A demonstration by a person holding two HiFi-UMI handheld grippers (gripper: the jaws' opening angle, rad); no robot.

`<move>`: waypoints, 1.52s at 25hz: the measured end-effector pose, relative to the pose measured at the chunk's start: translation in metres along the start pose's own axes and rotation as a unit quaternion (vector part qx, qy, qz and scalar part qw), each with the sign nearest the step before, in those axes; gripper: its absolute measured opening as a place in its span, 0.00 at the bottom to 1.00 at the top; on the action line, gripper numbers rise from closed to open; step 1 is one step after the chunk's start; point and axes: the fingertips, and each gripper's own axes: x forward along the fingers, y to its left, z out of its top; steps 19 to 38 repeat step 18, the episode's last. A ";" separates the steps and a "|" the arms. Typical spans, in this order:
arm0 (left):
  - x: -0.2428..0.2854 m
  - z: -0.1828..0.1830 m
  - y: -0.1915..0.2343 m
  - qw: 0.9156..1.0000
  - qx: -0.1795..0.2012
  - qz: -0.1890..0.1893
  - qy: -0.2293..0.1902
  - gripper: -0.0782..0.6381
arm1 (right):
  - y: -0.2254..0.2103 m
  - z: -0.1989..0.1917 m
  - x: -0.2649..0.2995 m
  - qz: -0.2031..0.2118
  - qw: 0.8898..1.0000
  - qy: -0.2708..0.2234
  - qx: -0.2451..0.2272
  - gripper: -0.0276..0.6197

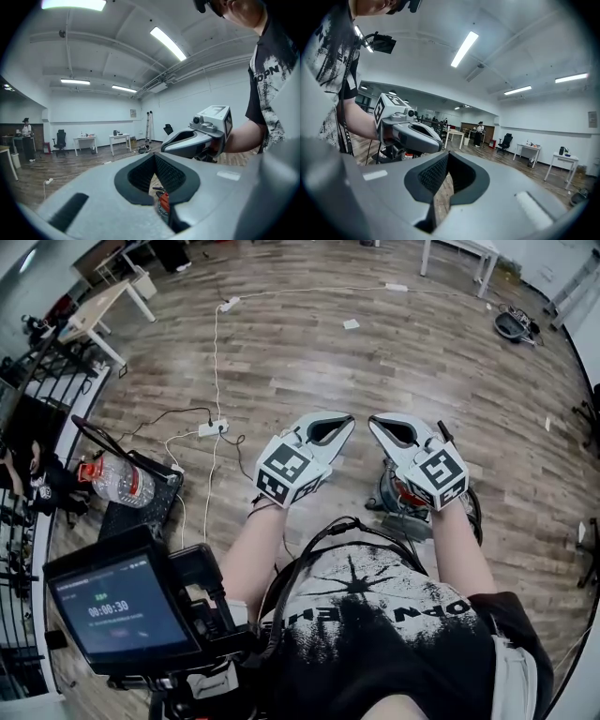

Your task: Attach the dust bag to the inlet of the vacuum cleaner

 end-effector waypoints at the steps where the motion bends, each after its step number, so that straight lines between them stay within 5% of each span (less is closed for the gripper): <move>1: 0.000 0.000 -0.001 1.000 -0.001 0.000 0.000 0.11 | 0.001 0.000 0.000 0.001 1.000 0.000 -0.002 0.05; 38: -0.008 -0.007 0.003 1.000 -0.009 0.008 0.000 0.11 | 0.002 -0.004 -0.001 -0.008 1.000 0.009 -0.002 0.05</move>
